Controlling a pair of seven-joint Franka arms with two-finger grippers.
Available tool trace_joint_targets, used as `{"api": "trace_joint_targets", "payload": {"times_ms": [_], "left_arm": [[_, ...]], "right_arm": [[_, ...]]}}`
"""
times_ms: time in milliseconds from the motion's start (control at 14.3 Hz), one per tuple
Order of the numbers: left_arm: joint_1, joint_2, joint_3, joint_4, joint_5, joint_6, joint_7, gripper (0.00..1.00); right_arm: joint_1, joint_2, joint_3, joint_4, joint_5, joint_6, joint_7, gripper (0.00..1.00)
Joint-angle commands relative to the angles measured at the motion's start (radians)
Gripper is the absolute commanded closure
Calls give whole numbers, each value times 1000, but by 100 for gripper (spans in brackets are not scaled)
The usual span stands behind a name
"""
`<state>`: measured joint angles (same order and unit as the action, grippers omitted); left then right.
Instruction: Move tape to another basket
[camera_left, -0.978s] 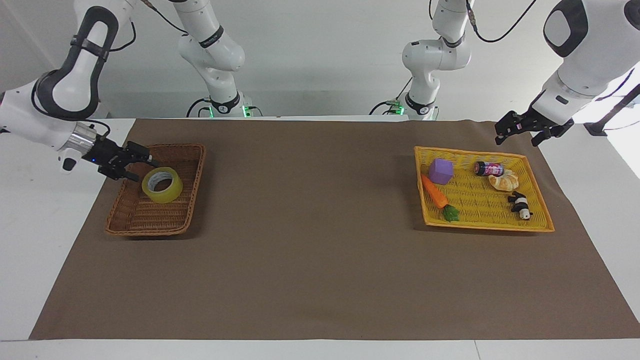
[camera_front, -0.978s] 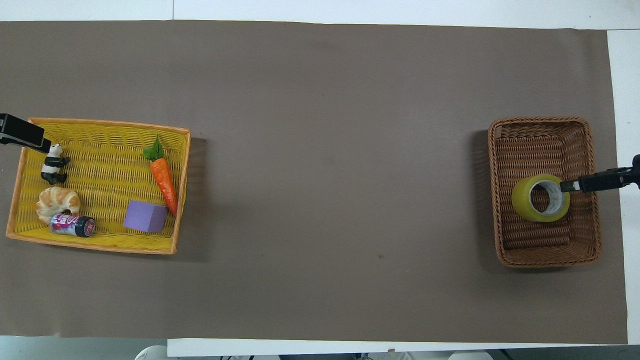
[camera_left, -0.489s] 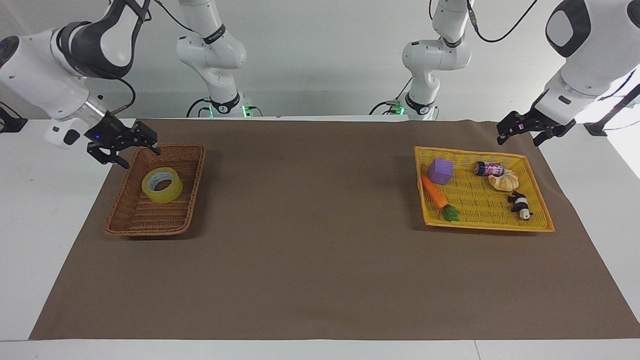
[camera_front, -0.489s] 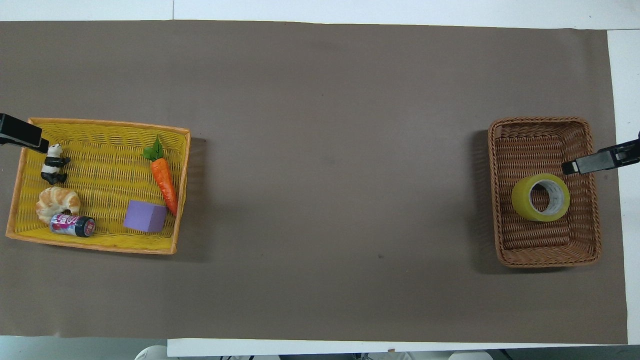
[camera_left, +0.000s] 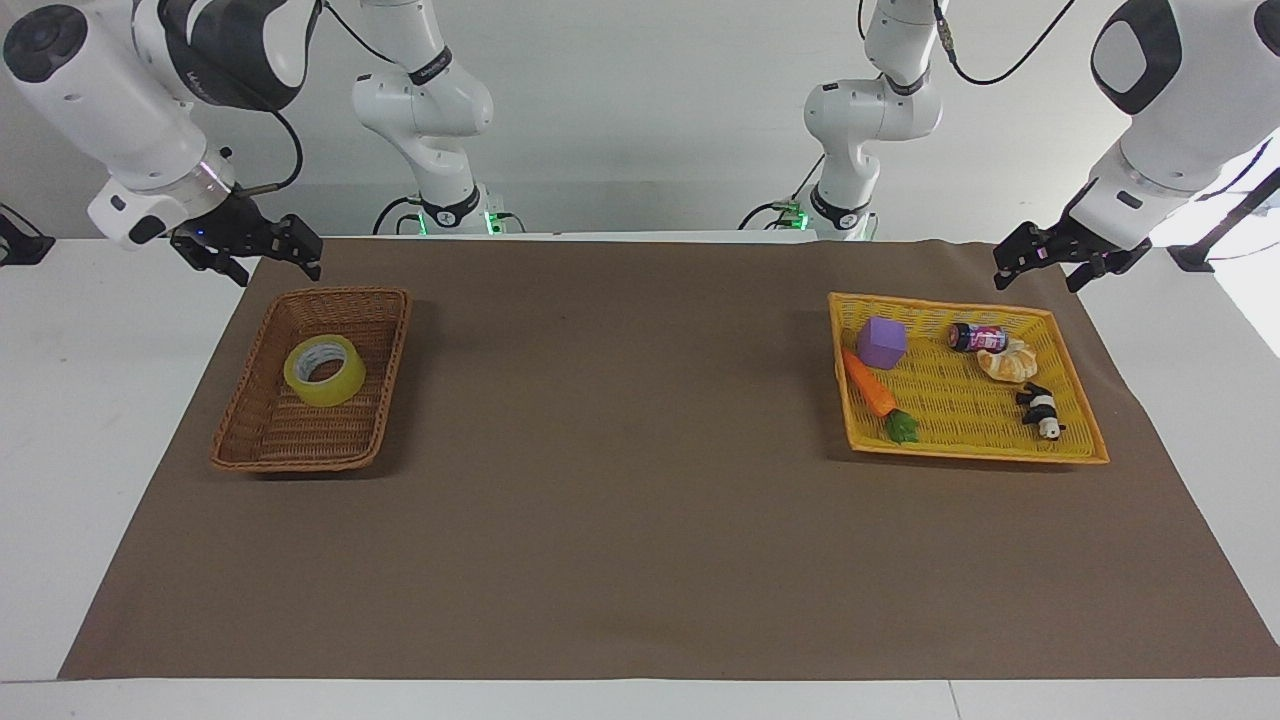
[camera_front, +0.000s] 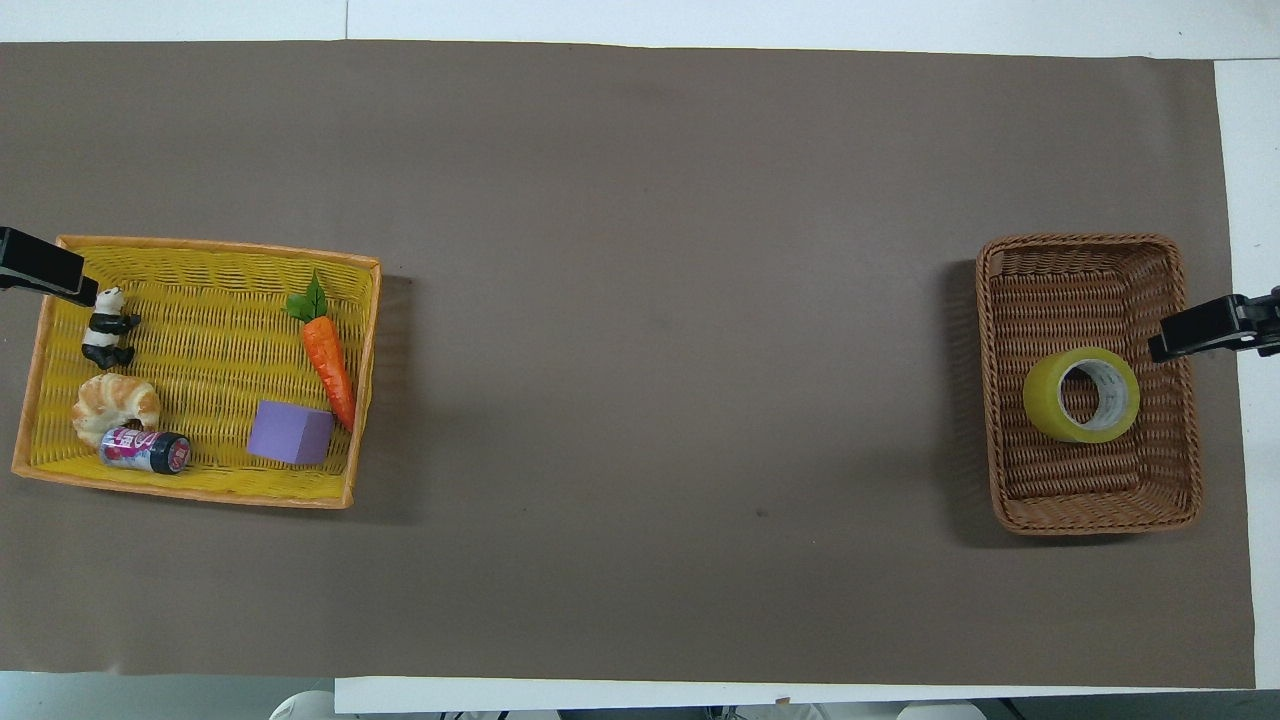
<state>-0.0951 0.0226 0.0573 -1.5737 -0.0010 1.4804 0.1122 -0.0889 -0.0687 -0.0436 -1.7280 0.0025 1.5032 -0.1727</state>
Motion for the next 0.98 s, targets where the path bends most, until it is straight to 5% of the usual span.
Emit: {"api": "trace_joint_targets", "payload": {"times_ms": [0,210,419,909], "left_arm": [[2,-26,1,-28,12,8,4,0],[2,-26,1,-28,12,8,4,0],[2,-26,1,-28,12,8,4,0],[2,-26,1,-28,12,8,4,0]], "right_arm": [[-49,56,59,129,-16,-89,22,0],[16,53,30,139,-27,-106,76,0],[133,56,-93,134,-19,-100,110,0],[153,58,-104,143,-24,-104,113,0]]}}
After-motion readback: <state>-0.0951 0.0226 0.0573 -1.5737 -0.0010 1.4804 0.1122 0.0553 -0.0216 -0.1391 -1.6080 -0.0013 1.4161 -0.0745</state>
